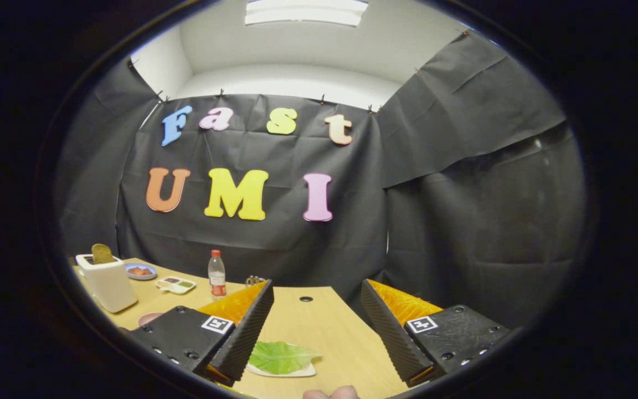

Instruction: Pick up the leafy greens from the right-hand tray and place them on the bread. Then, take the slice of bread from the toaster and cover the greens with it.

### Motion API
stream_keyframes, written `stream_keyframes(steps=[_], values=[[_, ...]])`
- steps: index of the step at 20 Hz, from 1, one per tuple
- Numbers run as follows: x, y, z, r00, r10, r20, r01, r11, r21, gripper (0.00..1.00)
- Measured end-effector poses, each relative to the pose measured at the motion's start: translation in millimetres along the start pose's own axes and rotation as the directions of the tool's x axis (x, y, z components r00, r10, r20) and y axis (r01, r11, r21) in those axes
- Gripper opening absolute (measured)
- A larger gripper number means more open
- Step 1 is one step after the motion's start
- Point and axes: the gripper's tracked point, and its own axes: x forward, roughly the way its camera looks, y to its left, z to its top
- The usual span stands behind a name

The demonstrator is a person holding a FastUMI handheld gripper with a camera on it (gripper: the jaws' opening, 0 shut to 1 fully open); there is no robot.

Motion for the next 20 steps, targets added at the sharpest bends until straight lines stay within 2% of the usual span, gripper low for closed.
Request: stream_keyframes(steps=[6,16,20], values=[[1.3,7.3,-4.0,1.000,0.012,-0.009,-0.012,1.000,-0.015,0.97],[7.1,-13.4,-15.3,0.999,-0.022,-0.039,0.021,0.999,-0.030,0.97],[9.4,-13.2,-24.9,0.998,-0.013,-0.063,0.011,0.999,-0.031,0.98]])
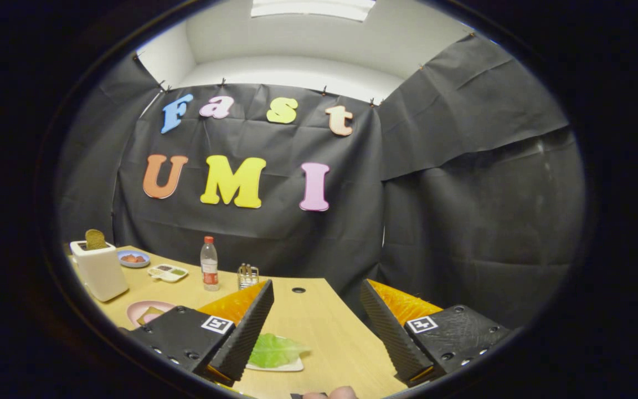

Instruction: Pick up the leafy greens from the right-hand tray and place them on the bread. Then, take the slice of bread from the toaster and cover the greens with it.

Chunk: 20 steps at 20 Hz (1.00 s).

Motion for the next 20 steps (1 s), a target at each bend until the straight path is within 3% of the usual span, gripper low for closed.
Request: stream_keyframes(steps=[4,9,14,17,20], values=[[9.2,9.7,-30.0,0.993,0.061,-0.101,-0.054,0.996,0.078,0.97],[38.2,9.1,-87.1,0.955,0.090,-0.284,-0.043,0.985,0.169,0.98],[64.3,17.8,-148.8,0.857,0.145,-0.494,0.041,0.937,0.347,0.96],[72.1,17.5,-180.2,0.801,0.138,-0.583,0.125,0.913,0.389,0.96],[86.3,28.6,-192.6,0.778,0.164,-0.606,0.162,0.881,0.445,0.94]])
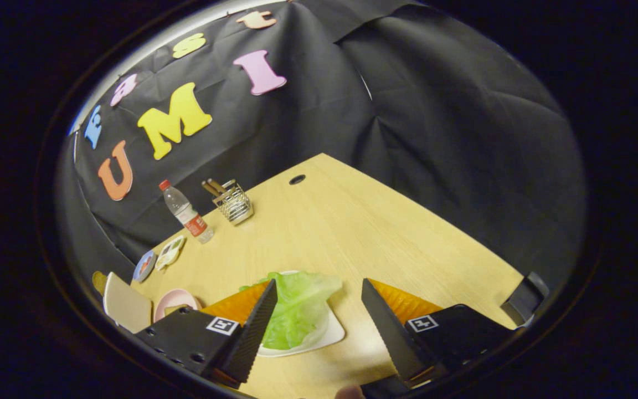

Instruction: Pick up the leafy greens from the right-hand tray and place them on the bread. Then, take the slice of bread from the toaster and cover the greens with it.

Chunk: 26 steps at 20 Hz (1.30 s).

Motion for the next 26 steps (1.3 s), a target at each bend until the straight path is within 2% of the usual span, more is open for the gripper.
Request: stream_keyframes(steps=[4,6,10,14,16,18,20,26], values=[[14.6,-0.7,-0.7,1.000,0.014,-0.021,-0.012,0.997,0.082,0.94],[20.6,-6.0,-2.0,1.000,-0.006,-0.027,0.009,0.995,0.101,0.80],[27.0,-7.7,-10.8,0.997,-0.001,-0.071,0.012,0.986,0.163,0.80],[35.3,-12.3,-8.5,0.997,-0.014,-0.078,0.031,0.975,0.218,0.44],[37.0,-12.1,-8.1,0.997,-0.014,-0.076,0.029,0.979,0.204,0.26],[37.5,-9.5,-8.3,0.998,-0.013,-0.061,0.024,0.981,0.191,0.22],[30.0,-9.3,-0.5,0.998,-0.009,-0.060,0.020,0.982,0.188,0.01],[7.8,11.9,12.3,0.998,0.069,-0.001,-0.067,0.979,0.194,0.00]])
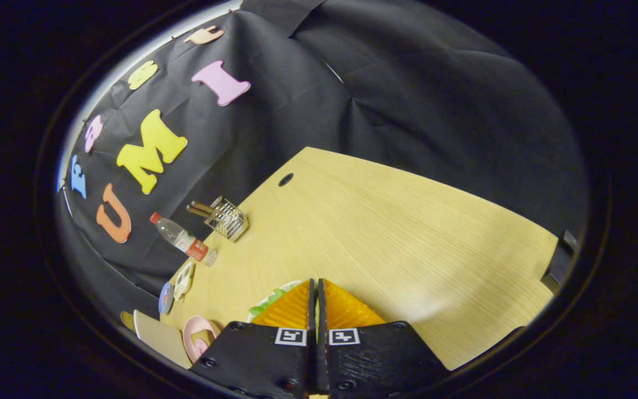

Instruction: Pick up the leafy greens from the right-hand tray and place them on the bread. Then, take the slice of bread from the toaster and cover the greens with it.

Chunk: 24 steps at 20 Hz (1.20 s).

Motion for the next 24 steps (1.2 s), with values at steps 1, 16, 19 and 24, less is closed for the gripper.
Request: stream_keyframes(steps=[1,16,19,24], values=[[-6.6,6.6,2.7,1.000,0.021,0.010,-0.021,1.000,0.004,0.00],[-74.6,141.0,-4.5,0.964,0.257,0.075,-0.255,0.966,-0.031,0.00],[-82.4,182.4,-28.5,0.948,0.314,0.054,-0.311,0.949,-0.051,0.00],[-81.4,260.3,-78.6,0.912,0.409,-0.023,-0.409,0.909,-0.074,0.00]])
